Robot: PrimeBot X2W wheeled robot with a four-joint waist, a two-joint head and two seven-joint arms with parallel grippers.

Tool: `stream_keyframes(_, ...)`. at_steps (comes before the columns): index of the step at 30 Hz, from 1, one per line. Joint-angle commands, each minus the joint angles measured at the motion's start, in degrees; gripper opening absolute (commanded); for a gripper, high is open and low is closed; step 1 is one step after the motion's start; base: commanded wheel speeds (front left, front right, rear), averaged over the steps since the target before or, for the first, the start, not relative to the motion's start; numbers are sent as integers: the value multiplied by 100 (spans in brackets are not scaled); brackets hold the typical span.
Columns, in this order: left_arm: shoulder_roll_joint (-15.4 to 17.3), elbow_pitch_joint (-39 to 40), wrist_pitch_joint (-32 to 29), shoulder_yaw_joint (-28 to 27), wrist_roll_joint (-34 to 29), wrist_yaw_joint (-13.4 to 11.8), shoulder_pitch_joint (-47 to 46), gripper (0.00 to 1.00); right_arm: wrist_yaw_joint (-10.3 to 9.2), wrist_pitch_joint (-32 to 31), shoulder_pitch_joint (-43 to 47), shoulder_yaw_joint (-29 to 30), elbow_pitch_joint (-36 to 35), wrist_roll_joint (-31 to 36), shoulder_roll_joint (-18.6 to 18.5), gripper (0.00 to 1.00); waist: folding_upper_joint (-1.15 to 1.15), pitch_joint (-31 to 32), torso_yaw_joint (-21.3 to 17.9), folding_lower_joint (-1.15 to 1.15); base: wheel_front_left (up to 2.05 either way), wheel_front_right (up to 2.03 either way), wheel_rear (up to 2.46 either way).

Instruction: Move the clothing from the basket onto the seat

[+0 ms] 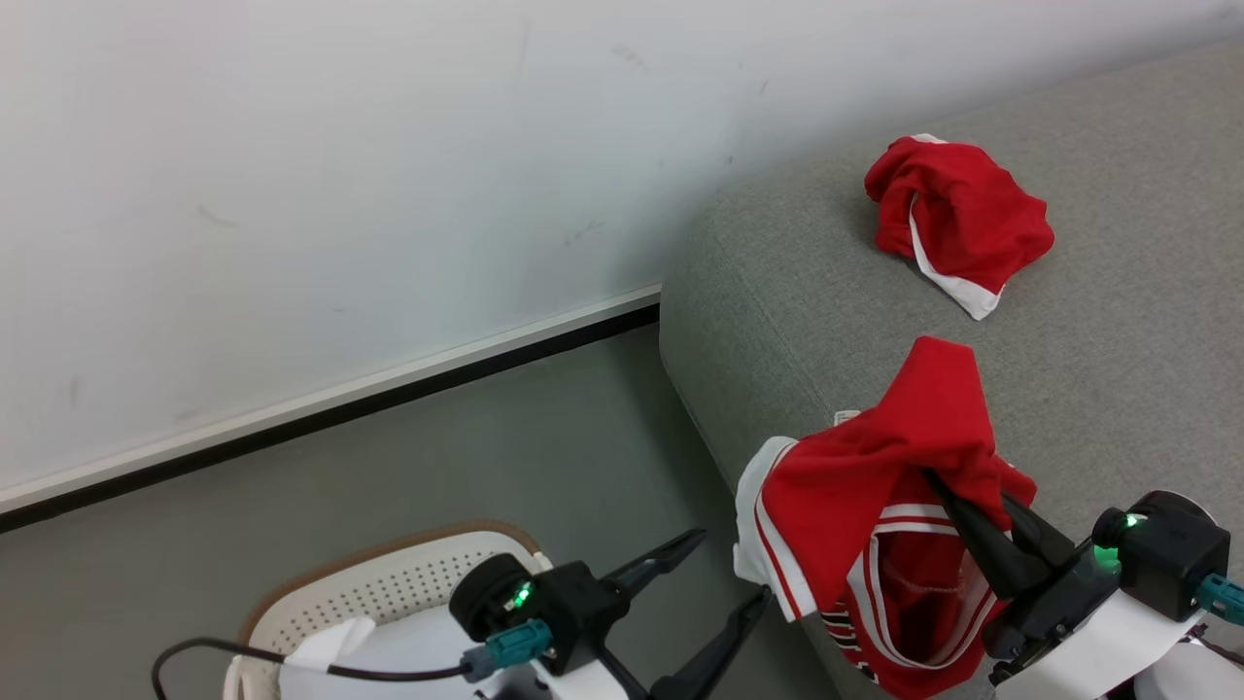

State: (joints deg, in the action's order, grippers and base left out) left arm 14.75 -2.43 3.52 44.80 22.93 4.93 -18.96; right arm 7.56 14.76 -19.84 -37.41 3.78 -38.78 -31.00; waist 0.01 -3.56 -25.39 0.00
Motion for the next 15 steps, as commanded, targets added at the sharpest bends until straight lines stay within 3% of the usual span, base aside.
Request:
stream_keyframes(1,11,-14,-11,0,45,9,-52,100,-15,36,56,23,-19,33,2,0,-1,-7,0,0,0,0,0)
stream_keyframes(7,64,22,-37,33,23,20,-122,100,-15,40,122,323,38,142,141,0,-1,-176,70,0,0,0,0)
stream_keyframes(15,187,203,-206,-9,-145,13,-522,100,-15,44,-283,1541,476,389,683,0,-1,-1031,368,0,0,0,0)
